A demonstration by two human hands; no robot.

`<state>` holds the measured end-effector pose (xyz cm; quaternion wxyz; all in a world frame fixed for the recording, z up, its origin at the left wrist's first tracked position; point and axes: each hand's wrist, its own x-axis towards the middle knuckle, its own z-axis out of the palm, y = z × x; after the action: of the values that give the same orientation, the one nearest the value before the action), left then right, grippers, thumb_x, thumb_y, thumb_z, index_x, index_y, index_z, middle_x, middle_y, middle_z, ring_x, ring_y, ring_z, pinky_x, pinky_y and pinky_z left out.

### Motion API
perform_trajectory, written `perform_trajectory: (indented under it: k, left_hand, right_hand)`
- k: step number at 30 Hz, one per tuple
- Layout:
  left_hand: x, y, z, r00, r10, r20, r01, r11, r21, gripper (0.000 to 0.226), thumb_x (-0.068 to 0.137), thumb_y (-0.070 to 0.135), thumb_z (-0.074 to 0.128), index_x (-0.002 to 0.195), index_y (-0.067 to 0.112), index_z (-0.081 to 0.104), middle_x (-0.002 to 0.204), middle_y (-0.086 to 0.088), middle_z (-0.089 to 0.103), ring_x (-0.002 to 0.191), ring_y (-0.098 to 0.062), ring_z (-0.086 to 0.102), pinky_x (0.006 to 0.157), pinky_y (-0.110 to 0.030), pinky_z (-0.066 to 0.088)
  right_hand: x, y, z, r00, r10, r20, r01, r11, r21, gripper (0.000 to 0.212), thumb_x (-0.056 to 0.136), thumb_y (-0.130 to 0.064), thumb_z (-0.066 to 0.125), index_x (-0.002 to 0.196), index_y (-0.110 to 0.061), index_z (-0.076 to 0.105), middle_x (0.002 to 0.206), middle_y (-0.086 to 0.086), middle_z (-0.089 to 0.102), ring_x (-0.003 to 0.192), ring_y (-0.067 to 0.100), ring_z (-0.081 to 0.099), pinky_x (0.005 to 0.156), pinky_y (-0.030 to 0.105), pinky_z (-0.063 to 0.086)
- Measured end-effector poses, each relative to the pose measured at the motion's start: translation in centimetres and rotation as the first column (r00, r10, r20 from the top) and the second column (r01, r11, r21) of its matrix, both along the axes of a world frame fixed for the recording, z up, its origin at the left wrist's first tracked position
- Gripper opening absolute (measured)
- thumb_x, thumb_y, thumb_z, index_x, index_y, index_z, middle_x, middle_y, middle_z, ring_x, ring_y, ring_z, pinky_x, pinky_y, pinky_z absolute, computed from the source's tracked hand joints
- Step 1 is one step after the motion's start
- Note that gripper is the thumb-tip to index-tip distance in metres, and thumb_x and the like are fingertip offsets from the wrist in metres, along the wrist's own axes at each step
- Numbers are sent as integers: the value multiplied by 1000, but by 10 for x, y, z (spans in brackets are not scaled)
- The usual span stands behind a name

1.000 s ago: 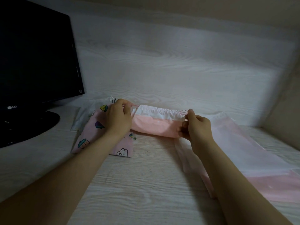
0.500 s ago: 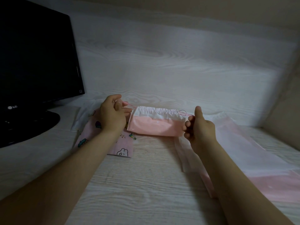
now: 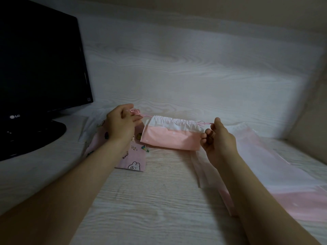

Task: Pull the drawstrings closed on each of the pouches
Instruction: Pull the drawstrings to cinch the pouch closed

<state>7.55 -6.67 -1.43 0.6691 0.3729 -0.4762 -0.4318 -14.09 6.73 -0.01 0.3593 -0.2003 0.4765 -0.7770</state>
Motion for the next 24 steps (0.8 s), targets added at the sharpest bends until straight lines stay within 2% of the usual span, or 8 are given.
perform_trajectory:
  k: [4,8,10,12,15,18,21,24]
  left_hand:
    - [1,0,1,996,20,-87,-21,1000,-7,29,108,-4,41,126,5,62,110,-14,72,88,-23,77,76,-31,64]
    - [6,0,5,952,-4,-307,25,998,65,31,104,-13,38,124,5,54,106,-19,65,94,-29,77,73,-28,63]
    - [4,1,9,914,-23,-404,85,987,137,31,105,-12,30,122,6,50,92,-16,59,79,-25,77,69,-31,64]
    - [3,0,12,906,-4,-424,87,980,177,37,100,-15,26,117,9,50,78,-10,52,52,-15,65,57,-31,59]
    - [4,-4,11,977,49,-207,-15,986,164,37,97,-9,31,110,16,54,74,-5,48,40,-8,42,44,-22,38]
    - [4,-3,8,998,67,15,-67,998,6,30,98,0,40,101,23,59,83,-5,55,59,-10,47,55,-27,41]
    - [0,4,8,975,114,192,-79,980,-180,26,101,-2,41,101,16,60,80,-3,58,67,-10,52,59,-20,44]
    - [-2,13,4,884,215,415,-71,939,-337,23,103,0,40,102,11,60,79,-4,62,67,-12,57,56,-16,43]
  right_hand:
    - [-2,0,0,998,-49,25,50,999,-4,31,105,-35,58,86,-11,57,61,2,54,51,17,54,49,25,47]
    - [-1,2,1,975,-162,151,168,985,-27,28,105,-25,56,83,-7,56,65,7,59,53,20,61,50,26,53]
    - [-2,2,1,952,-203,229,222,973,-62,26,105,-20,55,84,-4,55,76,13,63,60,23,65,54,28,56]
    - [-4,1,-1,931,-213,297,255,961,-110,24,106,-19,53,89,-3,54,89,20,67,67,26,70,57,29,59]
    - [-7,0,0,915,-149,374,233,953,-192,20,110,-22,46,100,-4,49,94,25,69,65,24,75,54,26,58]
    - [-6,-1,0,940,-117,321,179,969,-169,25,109,-26,49,92,-9,49,74,9,59,47,15,60,45,23,49]
    - [-7,-6,-4,963,-266,50,269,961,-68,36,101,-35,64,76,-13,49,61,1,46,50,16,47,49,26,44]
    - [-9,-7,-9,800,-462,-382,470,879,-79,20,96,-32,62,80,-21,67,65,-3,56,61,15,54,68,32,50]
